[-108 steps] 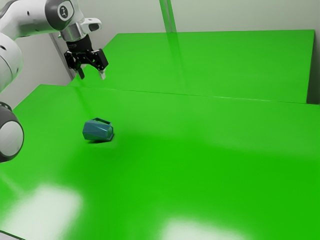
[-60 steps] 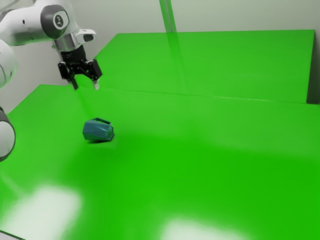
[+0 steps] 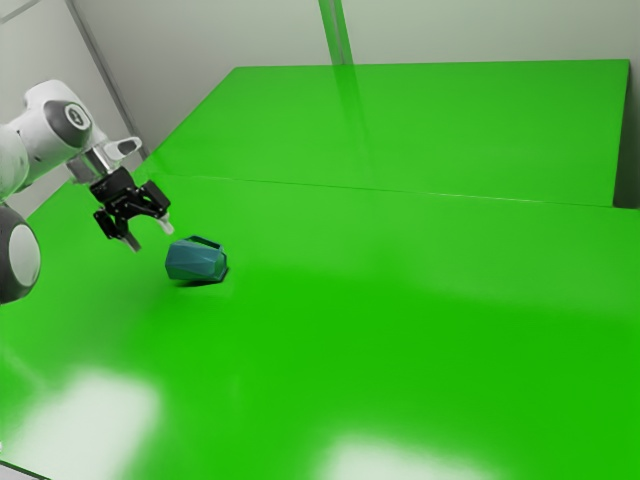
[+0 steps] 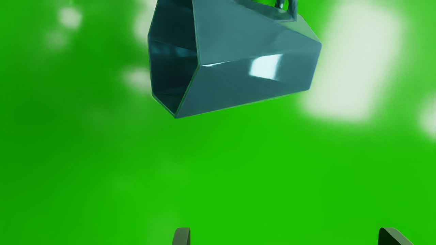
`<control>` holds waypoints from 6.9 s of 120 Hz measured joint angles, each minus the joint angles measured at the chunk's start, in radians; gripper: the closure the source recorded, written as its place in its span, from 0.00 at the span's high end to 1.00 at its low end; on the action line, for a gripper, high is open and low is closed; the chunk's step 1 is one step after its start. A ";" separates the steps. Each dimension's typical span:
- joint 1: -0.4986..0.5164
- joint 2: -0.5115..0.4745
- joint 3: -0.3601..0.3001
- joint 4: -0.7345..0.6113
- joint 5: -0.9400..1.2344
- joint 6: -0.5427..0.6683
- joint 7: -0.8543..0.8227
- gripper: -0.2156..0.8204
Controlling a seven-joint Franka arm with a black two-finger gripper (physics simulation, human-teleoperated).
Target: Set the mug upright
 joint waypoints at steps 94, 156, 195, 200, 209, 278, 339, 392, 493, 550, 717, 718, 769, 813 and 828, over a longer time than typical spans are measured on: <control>0.068 0.247 0.019 0.155 -0.252 0.020 0.322 0.79; 0.077 0.261 0.050 0.091 -0.424 -0.029 0.411 0.79; 0.077 0.261 0.067 0.067 -0.483 -0.062 0.445 0.79; 0.079 0.261 0.067 0.058 -0.493 -0.064 0.449 0.79; 0.080 0.263 0.067 0.046 -0.508 -0.069 0.456 0.79; 0.074 0.267 0.067 0.026 -0.563 -0.074 0.489 0.60; 0.070 0.265 0.067 0.010 -0.573 -0.064 0.500 0.22; -0.005 0.174 0.067 0.015 -0.570 -0.052 0.503 0.05; -0.246 -0.277 -0.255 -0.372 0.404 0.494 0.352 0.03; -0.253 -0.341 -0.306 -0.542 0.594 0.581 0.200 0.03; -0.274 -0.301 -0.317 -0.626 0.658 0.688 0.009 0.22; -0.274 -0.301 -0.317 -0.626 0.658 0.688 0.009 0.23; -0.277 -0.310 -0.328 -0.624 0.656 0.686 -0.003 0.40; -0.282 -0.353 -0.331 -0.616 0.655 0.679 -0.009 0.44; -0.282 -0.381 -0.331 -0.614 0.655 0.673 -0.010 0.44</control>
